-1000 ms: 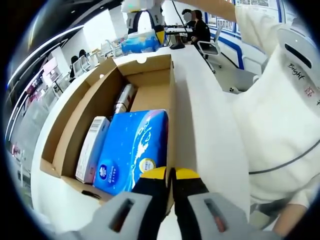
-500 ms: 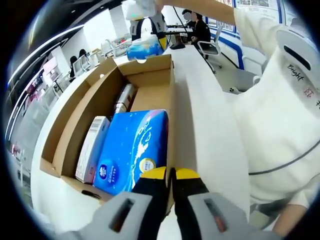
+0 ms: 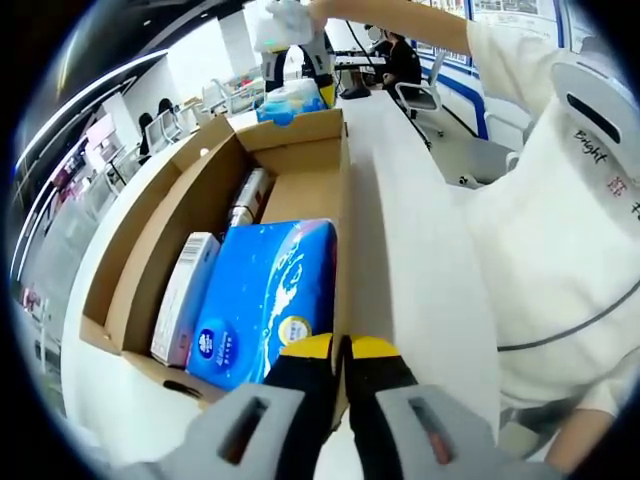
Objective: Operate the shoe box by opening the lid, removing the specified soft item, and placing it in the target area until the item is outside and the box remains undamaged.
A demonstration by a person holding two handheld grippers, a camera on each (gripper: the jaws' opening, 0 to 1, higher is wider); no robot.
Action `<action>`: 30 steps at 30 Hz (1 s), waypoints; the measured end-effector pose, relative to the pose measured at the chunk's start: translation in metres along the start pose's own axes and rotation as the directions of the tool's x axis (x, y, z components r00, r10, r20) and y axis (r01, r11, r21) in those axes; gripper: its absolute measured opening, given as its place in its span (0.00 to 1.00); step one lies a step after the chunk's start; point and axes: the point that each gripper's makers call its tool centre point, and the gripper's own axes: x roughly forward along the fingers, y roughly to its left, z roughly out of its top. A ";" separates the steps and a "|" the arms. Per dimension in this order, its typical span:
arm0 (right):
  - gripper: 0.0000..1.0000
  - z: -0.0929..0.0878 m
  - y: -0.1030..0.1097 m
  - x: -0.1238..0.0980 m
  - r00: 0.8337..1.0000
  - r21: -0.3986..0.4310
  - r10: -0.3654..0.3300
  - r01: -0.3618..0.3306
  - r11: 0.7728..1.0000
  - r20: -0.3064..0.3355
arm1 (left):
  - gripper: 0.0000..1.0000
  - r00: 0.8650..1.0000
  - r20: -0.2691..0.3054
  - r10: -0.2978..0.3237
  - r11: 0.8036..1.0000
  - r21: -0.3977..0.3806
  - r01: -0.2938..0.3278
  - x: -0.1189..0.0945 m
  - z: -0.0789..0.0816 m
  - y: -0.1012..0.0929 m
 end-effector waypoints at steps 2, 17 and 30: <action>0.58 -0.001 0.000 0.003 1.000 -0.004 0.000 0.000 1.000 -0.004 | 0.03 1.000 0.003 0.002 1.000 0.002 -0.002 0.000 0.000 0.000; 0.58 -0.007 0.004 0.024 1.000 -0.039 0.012 -0.013 0.999 -0.023 | 0.03 1.000 0.000 0.002 1.000 0.000 -0.002 0.000 0.000 0.000; 0.58 -0.006 0.011 0.033 1.000 -0.073 0.028 -0.028 0.997 -0.011 | 0.03 1.000 0.000 0.001 1.000 0.003 -0.001 0.000 0.000 0.000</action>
